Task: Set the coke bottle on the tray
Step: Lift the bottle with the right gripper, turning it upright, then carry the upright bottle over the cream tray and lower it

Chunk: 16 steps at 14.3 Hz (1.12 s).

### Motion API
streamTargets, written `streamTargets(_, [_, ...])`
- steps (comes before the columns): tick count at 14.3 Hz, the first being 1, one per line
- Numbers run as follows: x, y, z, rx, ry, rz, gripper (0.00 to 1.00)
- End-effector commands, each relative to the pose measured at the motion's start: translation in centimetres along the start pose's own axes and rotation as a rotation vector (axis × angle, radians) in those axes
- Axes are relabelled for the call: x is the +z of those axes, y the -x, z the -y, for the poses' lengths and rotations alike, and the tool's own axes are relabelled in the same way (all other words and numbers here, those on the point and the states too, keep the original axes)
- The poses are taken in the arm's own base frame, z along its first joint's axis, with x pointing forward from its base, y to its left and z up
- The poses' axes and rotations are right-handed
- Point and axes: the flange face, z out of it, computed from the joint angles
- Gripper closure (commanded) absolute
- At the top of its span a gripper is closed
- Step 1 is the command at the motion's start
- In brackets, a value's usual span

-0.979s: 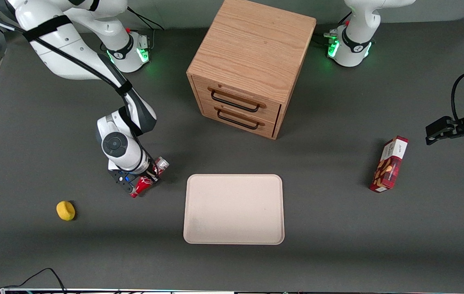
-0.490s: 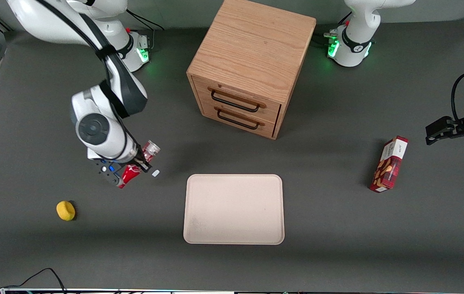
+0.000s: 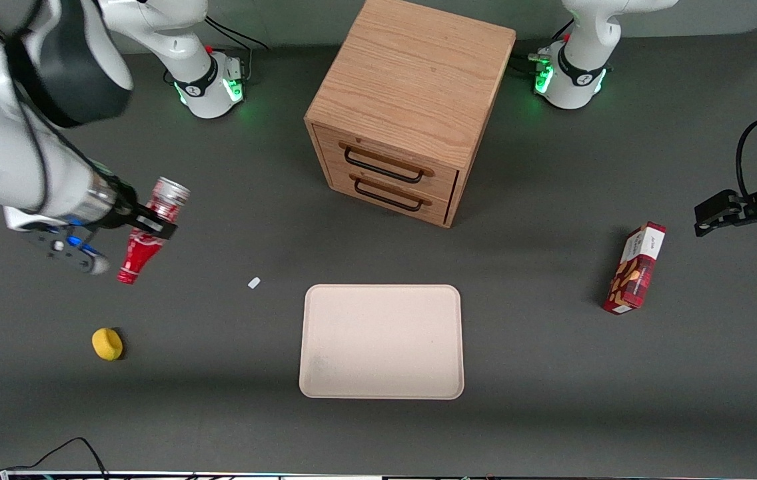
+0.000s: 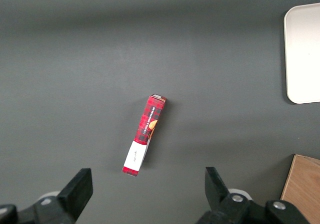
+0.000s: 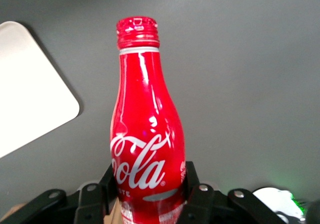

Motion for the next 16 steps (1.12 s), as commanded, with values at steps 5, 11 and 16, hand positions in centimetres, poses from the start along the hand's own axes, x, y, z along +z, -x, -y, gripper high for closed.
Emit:
streamTargets(5, [2.6, -1.3, 8.9, -0.134, -0.020, 0.035, 1.00])
streamTargets(11, [14.3, -2.6, 22.2, -0.283, -0.060, -0.074, 1.00])
streamTargets(16, [24.1, -4.5, 25.9, -0.511, -0.093, -0.111, 1.00])
